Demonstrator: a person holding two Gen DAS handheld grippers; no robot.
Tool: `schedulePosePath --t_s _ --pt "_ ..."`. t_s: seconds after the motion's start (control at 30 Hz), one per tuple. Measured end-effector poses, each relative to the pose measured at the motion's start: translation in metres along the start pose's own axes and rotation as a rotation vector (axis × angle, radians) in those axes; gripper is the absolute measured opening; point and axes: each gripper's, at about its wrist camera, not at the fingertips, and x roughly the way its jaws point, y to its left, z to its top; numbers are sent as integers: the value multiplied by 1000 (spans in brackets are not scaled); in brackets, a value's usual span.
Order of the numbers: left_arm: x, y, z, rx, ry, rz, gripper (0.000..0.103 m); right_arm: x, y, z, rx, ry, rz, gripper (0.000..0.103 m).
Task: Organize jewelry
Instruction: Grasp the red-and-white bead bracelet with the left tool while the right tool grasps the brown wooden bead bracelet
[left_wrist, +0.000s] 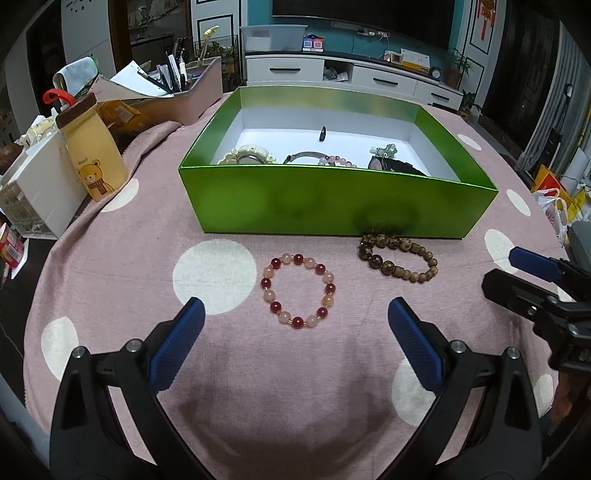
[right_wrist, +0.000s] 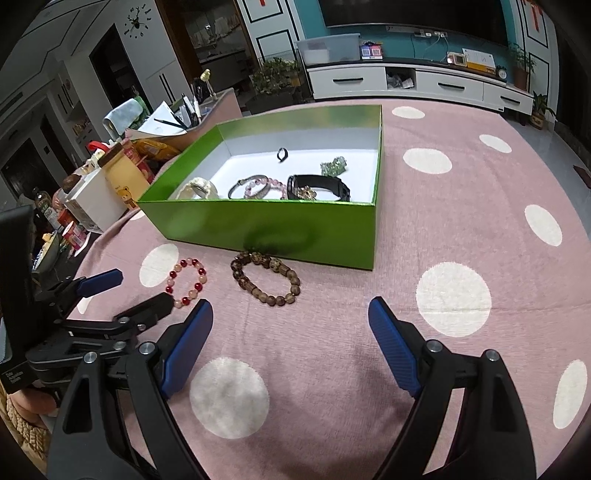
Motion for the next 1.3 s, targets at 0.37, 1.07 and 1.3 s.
schedulePosePath --t_s 0.37,1.07,1.3 --pt "8 17 -4 -49 -15 -58 91 33 -2 6 -28 51 -36 67" --pt "36 21 -5 -14 1 20 34 70 26 15 -225 72 -123 28" --pt "34 11 -8 29 -10 -9 10 70 36 12 -261 63 -109 7"
